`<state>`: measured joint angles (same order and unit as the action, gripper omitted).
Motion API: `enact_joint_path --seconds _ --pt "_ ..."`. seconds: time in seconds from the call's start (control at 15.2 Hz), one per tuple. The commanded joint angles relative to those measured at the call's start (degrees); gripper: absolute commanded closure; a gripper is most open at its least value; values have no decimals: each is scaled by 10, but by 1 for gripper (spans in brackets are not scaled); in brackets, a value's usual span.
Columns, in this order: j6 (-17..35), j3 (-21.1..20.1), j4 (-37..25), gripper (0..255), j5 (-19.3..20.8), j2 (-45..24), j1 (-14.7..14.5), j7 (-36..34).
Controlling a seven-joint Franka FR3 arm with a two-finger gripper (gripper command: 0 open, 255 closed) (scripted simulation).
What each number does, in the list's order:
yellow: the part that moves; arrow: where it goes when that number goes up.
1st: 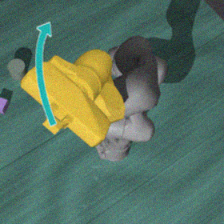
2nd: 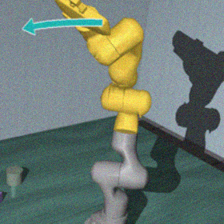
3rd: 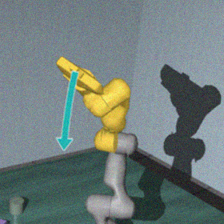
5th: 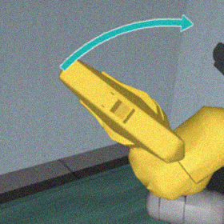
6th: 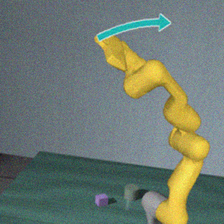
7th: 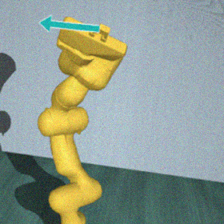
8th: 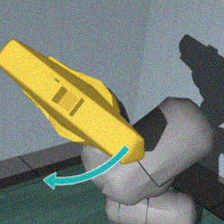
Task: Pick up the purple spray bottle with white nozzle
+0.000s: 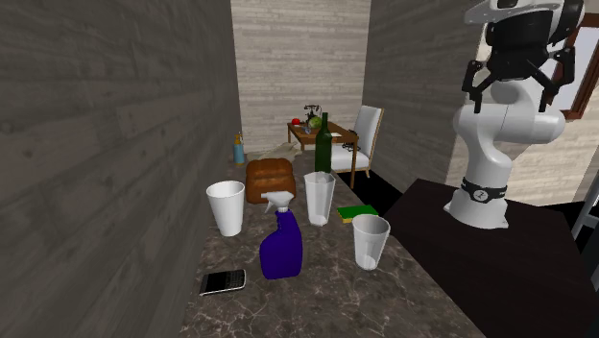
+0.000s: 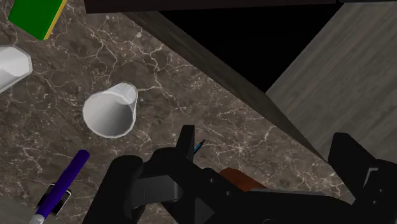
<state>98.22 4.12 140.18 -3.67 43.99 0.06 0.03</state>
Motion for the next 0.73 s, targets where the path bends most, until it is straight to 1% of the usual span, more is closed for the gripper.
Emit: enact_joint_path --seconds 0.0,0.33,0.66 --pt "0 0 0 0 0 0 0 0" --pt "66 22 -27 0 16 -95 20 3" --pt "121 45 -70 0 26 -192 37 4"
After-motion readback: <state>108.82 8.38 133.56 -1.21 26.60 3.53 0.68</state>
